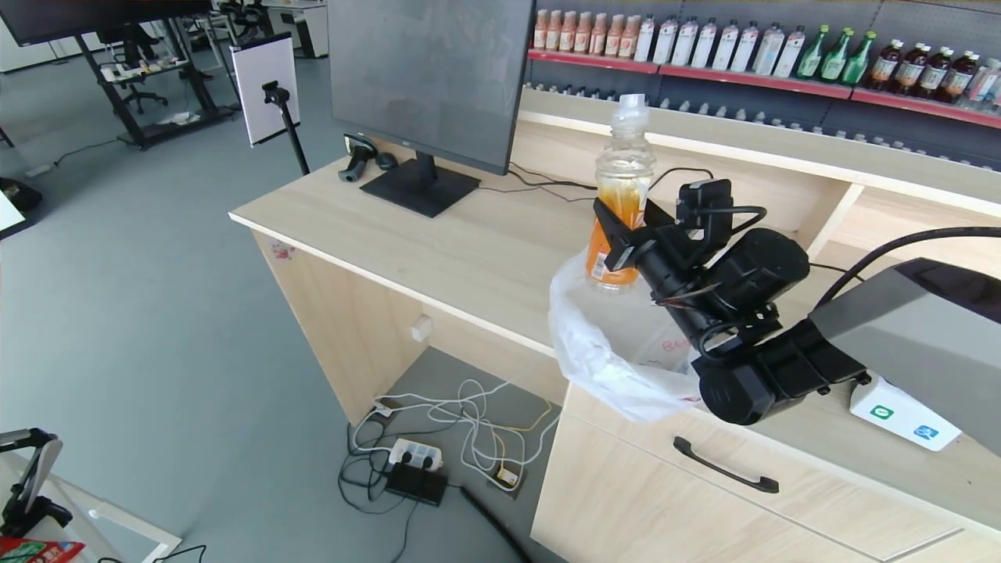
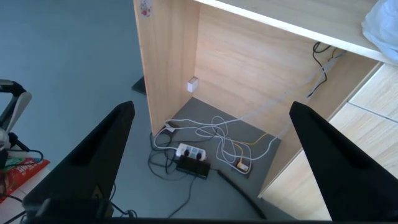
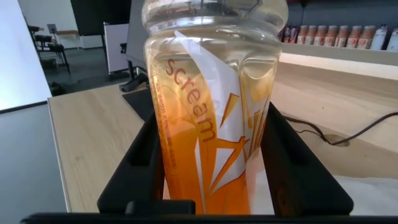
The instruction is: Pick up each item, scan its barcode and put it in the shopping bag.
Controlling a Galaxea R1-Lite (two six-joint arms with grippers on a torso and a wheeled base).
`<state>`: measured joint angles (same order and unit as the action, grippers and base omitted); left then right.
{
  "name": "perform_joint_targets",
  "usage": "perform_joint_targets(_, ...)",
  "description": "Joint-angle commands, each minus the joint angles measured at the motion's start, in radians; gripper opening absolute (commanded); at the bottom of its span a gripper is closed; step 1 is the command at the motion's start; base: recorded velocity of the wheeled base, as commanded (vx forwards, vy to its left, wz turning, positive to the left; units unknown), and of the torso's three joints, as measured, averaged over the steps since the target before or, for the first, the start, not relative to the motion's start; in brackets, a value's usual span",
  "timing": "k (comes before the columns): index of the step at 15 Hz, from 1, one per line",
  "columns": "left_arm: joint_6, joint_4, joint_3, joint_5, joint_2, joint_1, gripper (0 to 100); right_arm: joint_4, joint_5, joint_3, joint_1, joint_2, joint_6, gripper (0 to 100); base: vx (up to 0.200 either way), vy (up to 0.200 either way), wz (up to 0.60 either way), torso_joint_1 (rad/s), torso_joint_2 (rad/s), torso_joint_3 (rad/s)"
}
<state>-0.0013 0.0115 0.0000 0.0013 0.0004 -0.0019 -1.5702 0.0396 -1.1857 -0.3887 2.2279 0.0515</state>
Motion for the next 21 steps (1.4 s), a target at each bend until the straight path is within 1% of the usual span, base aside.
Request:
perform_joint_targets(1, 0.001, 0.001, 0.000, 0.000, 0.000, 0.000, 100, -0.001, 0.000, -0.011, 0.024, 0.045, 0.001, 0, 0.000, 0.000, 0.00, 0.000, 0.00, 0.000)
perform_joint_targets(6, 0.000, 0.001, 0.000, 0.000, 0.000, 0.000, 100, -0.001, 0.000, -0.025, 0.062, 0.095, -0.021, 0, 0.000, 0.000, 0.00, 0.000, 0.00, 0.000)
perform_joint_targets(10, 0.001, 0.001, 0.000, 0.000, 0.000, 0.000, 100, -0.001, 0.000, -0.112, 0.070, 0.144, -0.022, 0, 0.000, 0.000, 0.00, 0.000, 0.00, 0.000)
perform_joint_targets(19, 0.001, 0.001, 0.000, 0.000, 0.000, 0.000, 100, -0.001, -0.006, -0.091, 0.074, 0.144, -0.018, 0, 0.000, 0.000, 0.00, 0.000, 0.00, 0.000)
perform_joint_targets(21, 0.001, 0.002, 0.000, 0.000, 0.000, 0.000, 100, -0.001, -0.035, -0.074, 0.071, 0.145, -0.018, 0, 0.000, 0.000, 0.00, 0.000, 0.00, 0.000)
